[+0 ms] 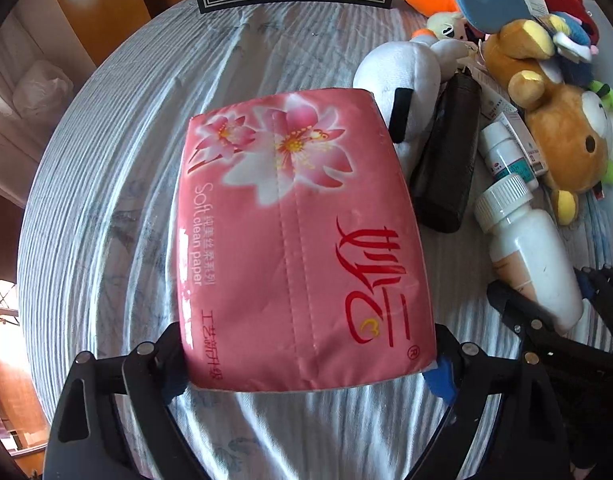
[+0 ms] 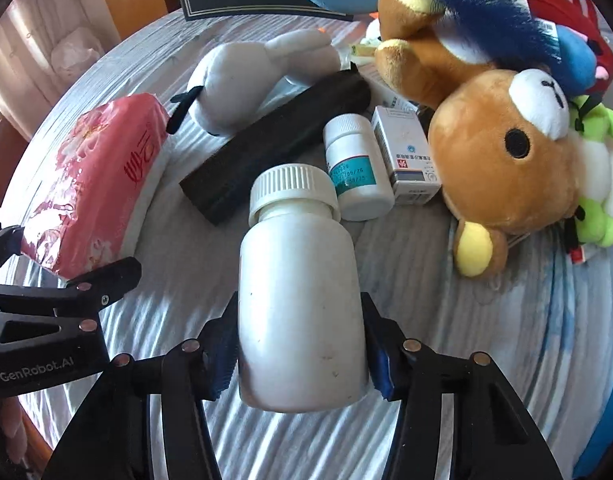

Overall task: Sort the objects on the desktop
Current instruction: 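Carry the tissue pack and pill bottle in both grippers over the blue bin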

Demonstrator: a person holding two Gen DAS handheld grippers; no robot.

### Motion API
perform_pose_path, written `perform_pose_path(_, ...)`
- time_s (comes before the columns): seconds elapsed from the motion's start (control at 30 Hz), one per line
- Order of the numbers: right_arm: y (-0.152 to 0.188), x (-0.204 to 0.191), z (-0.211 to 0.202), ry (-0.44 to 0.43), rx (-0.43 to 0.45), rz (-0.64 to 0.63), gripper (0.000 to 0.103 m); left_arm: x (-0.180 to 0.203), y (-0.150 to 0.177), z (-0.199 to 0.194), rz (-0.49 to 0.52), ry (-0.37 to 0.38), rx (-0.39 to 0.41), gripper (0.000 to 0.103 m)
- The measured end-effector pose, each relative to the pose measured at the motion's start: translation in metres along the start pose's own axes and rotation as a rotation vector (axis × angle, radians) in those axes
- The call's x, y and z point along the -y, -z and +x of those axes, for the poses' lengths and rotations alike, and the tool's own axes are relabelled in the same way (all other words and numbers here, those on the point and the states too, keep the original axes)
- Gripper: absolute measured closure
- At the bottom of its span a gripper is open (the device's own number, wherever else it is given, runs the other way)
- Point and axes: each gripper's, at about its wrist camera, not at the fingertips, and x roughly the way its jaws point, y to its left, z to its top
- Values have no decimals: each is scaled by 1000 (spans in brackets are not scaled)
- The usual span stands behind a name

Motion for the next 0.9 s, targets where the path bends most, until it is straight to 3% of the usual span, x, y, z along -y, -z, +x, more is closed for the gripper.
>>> perform_pose_path(0.13,4,3,-44,13,82,-16,51,1,6,-34,12,16,72,11)
perform_pose_path(0.33,24,18,-122,26,219,13,51,62,-22,-80,62,39,230,11)
perform_pose_path(0.67,44,118,-267,169,515,141,51,178,-2,-211,244,160,479,11)
perform_pose_path(0.9,105,212,-361,279,681,255,51,298,17,-266,390,246,590,11)
